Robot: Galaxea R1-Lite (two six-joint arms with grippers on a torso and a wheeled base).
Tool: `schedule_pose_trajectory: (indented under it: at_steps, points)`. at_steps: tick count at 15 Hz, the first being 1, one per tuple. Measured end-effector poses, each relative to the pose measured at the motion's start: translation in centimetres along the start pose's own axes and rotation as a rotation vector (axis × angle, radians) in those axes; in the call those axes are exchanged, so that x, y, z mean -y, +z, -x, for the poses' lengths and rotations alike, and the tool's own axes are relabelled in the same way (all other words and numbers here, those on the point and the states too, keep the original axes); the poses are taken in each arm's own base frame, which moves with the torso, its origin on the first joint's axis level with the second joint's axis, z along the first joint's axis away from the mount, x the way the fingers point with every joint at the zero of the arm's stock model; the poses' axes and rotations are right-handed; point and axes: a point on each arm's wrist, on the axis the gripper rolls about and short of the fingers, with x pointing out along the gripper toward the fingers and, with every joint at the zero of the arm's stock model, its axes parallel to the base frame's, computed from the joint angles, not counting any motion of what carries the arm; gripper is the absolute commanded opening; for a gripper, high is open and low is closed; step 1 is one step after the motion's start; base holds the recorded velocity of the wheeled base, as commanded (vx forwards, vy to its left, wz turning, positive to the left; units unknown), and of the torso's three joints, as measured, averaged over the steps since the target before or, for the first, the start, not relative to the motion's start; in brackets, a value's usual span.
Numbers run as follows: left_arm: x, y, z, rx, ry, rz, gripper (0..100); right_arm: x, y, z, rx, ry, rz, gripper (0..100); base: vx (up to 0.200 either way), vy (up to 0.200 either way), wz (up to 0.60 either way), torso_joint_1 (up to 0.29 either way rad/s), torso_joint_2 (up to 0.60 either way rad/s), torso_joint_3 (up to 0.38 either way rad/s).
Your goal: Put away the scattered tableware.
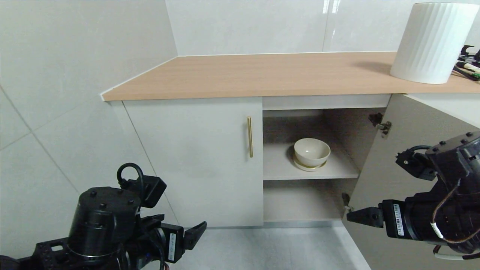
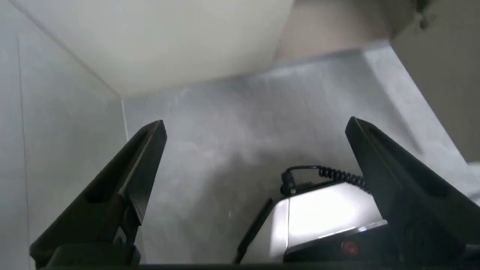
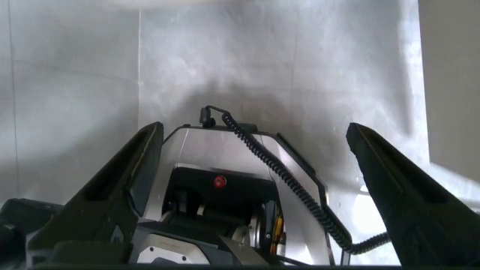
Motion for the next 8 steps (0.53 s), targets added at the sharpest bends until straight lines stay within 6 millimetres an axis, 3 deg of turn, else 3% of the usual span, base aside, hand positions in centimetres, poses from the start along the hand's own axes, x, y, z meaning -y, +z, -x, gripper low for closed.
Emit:
schedule_pose_trajectory:
  at_steps: [8]
  points:
    - [-0.01, -0.11, -0.09, -0.006, 0.002, -0.001, 100, 0.02, -0.04, -0.09, -0.004, -0.003, 0.0, 100, -0.2, 0.0, 0.0, 0.002, 0.0, 0.002]
